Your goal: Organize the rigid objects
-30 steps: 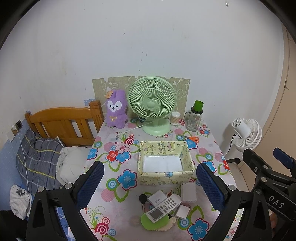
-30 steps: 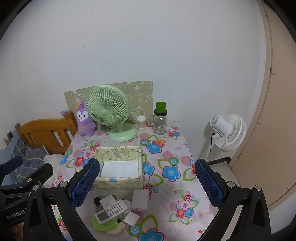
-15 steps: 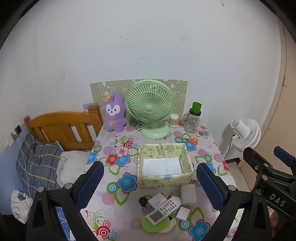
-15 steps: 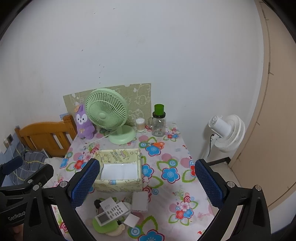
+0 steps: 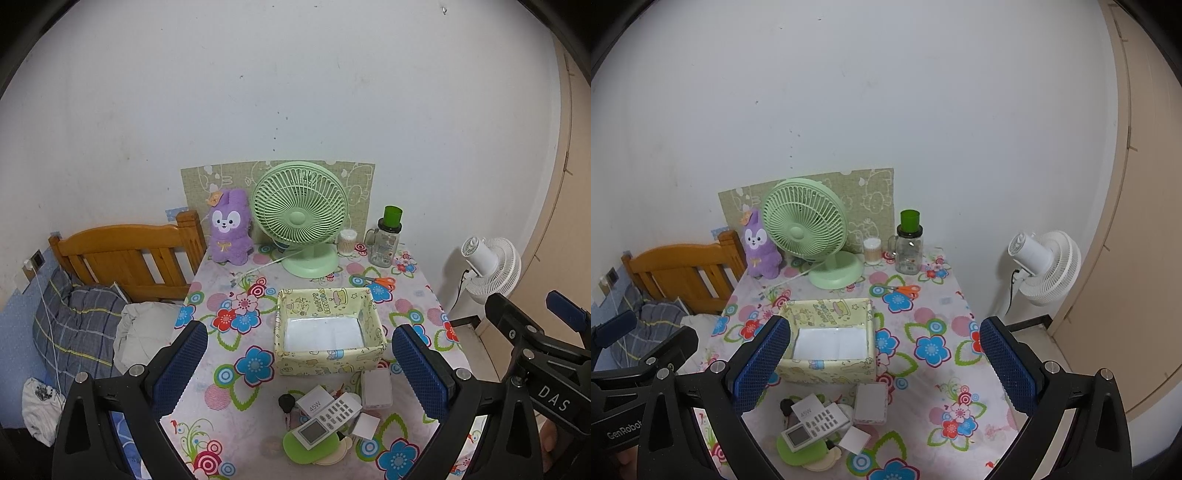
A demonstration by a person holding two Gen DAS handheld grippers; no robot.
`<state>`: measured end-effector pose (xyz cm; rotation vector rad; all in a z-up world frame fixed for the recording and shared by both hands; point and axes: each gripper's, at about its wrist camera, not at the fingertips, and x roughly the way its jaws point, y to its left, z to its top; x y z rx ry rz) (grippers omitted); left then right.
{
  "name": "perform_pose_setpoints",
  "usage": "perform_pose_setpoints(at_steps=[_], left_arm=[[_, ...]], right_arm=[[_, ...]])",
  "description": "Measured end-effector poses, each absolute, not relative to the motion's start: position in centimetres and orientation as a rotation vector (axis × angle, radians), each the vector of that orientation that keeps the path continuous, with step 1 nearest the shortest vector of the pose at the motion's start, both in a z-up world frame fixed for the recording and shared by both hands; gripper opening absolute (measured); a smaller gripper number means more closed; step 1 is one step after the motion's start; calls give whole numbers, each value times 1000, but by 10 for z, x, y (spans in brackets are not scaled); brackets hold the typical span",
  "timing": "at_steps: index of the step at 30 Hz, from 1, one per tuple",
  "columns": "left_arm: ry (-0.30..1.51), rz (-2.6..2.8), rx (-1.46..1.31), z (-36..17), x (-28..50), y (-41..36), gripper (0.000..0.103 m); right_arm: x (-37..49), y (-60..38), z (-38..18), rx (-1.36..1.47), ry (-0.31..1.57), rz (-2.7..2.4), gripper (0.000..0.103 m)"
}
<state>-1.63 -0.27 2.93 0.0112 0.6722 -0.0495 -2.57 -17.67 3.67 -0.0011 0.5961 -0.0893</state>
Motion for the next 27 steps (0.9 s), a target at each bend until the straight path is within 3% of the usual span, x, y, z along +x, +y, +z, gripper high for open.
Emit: perform_pose_setpoints(at_steps=[27], left_arm=[[661, -47, 9, 33, -19, 0, 101]], right_arm=[[-30, -177, 40, -3, 588, -82, 103]])
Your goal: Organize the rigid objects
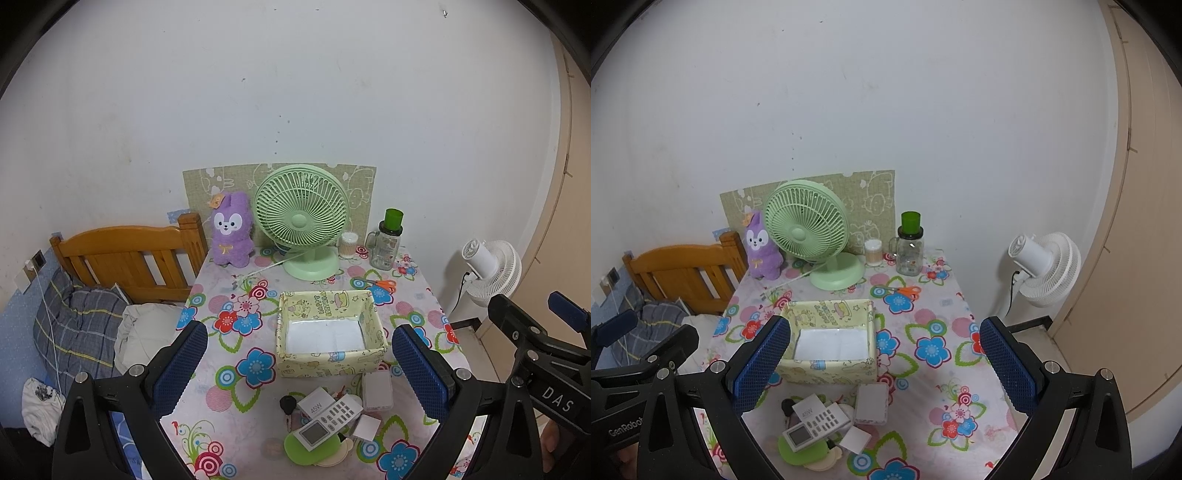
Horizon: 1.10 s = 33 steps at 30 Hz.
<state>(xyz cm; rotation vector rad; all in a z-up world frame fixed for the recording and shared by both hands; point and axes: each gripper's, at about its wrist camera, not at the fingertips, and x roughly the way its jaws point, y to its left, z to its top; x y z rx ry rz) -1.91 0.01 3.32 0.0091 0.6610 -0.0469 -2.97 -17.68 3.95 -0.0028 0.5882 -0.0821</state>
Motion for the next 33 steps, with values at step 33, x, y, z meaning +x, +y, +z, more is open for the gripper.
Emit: perform_pose_setpoints(at_steps=[33], left_arm=[[758, -96, 26, -15, 21, -7, 101]], right_arm=[[9, -190, -10, 54, 697, -41, 103]])
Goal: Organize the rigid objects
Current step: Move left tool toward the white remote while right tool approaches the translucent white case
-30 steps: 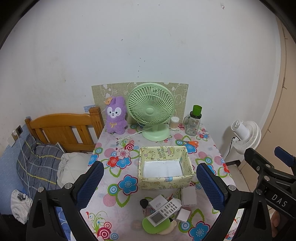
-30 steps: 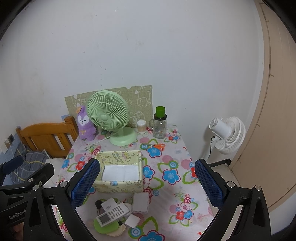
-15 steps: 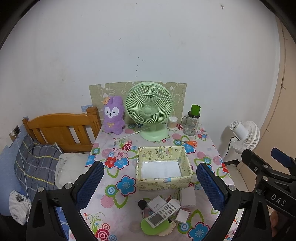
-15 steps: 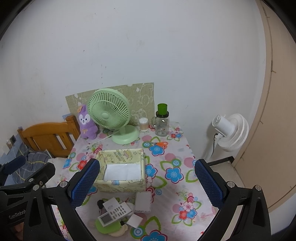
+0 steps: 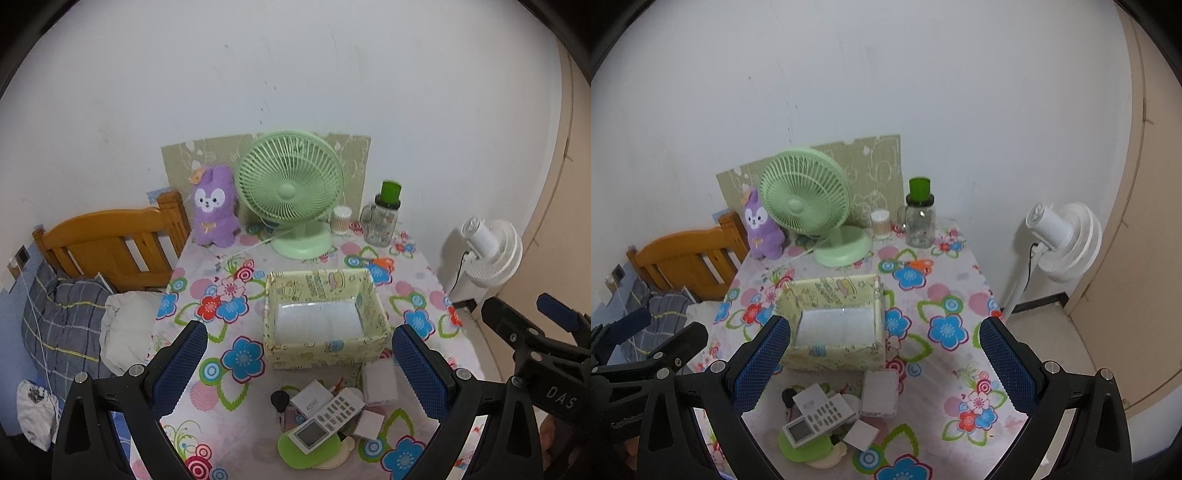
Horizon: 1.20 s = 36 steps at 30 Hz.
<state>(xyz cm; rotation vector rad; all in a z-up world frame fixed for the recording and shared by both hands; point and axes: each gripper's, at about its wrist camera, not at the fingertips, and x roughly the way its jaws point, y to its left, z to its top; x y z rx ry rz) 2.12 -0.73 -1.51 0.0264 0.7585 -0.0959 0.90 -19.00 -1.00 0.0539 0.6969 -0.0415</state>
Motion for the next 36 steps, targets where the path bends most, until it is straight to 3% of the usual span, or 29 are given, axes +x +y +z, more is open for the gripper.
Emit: perform_pose_setpoints(at_steps=[22, 36], left_arm=[[939, -210, 102, -169, 64, -21, 101], [1018, -293, 78, -237, 51, -29, 101]], right_arm=[[51, -211, -168, 147, 867, -53, 103], [56, -199, -227, 120, 916, -33, 103]])
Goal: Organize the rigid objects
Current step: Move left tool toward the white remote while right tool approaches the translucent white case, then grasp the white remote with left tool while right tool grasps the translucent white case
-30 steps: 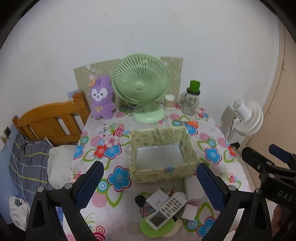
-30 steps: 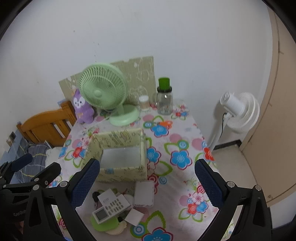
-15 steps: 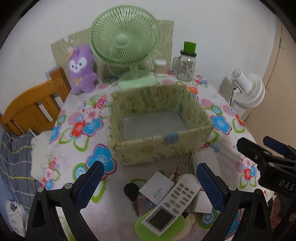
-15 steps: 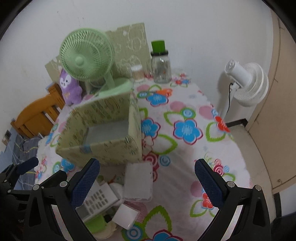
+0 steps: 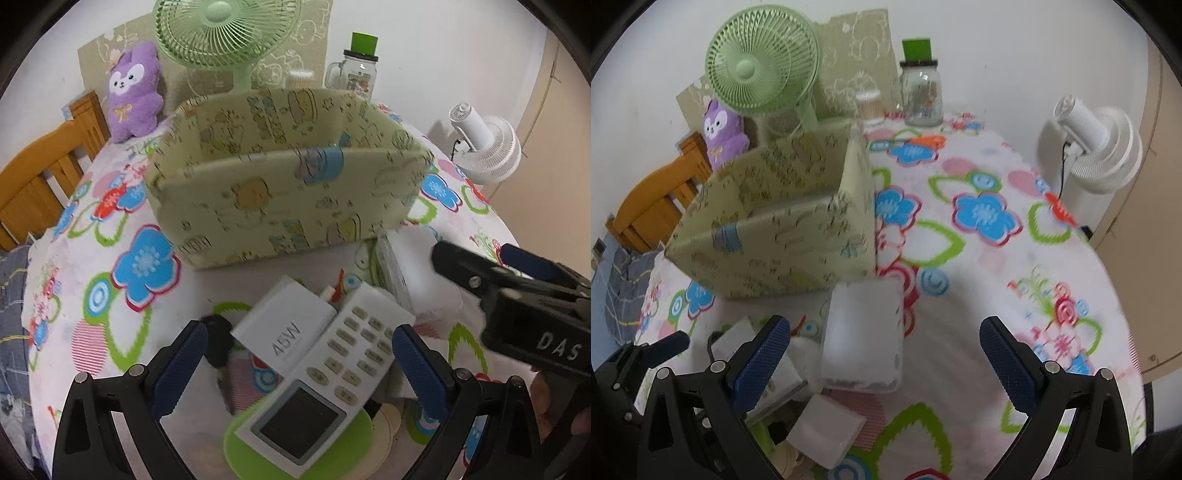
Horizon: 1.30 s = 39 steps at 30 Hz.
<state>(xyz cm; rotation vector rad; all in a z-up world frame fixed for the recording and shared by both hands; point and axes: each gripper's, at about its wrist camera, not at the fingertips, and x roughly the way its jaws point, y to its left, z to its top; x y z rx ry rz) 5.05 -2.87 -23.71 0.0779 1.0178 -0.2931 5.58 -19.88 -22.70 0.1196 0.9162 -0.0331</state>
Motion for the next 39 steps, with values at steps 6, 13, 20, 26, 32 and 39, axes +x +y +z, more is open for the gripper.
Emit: perform_pose_setpoints(at_steps=[6, 13, 20, 26, 32, 39], left_arm=[[1039, -321, 48, -247, 44, -33, 97], [1081, -320, -4, -256, 42, -31, 82], [1096, -352, 33, -251, 36, -35, 54], [1112, -367, 41, -248, 35, -33, 50], [1092, -289, 51, -240, 38, -16, 49], [1090, -208, 8, -240, 49, 1, 49]], right_arm=[[54, -193, -243, 97, 954, -37, 103], [57, -189, -249, 73, 967, -35, 103], [62, -185, -253, 73, 983, -35, 103], [71, -182, -253, 77, 988, -40, 103], [81, -173, -259, 49, 1012, -44, 88], [88, -174, -267, 58, 1025, -104, 62]])
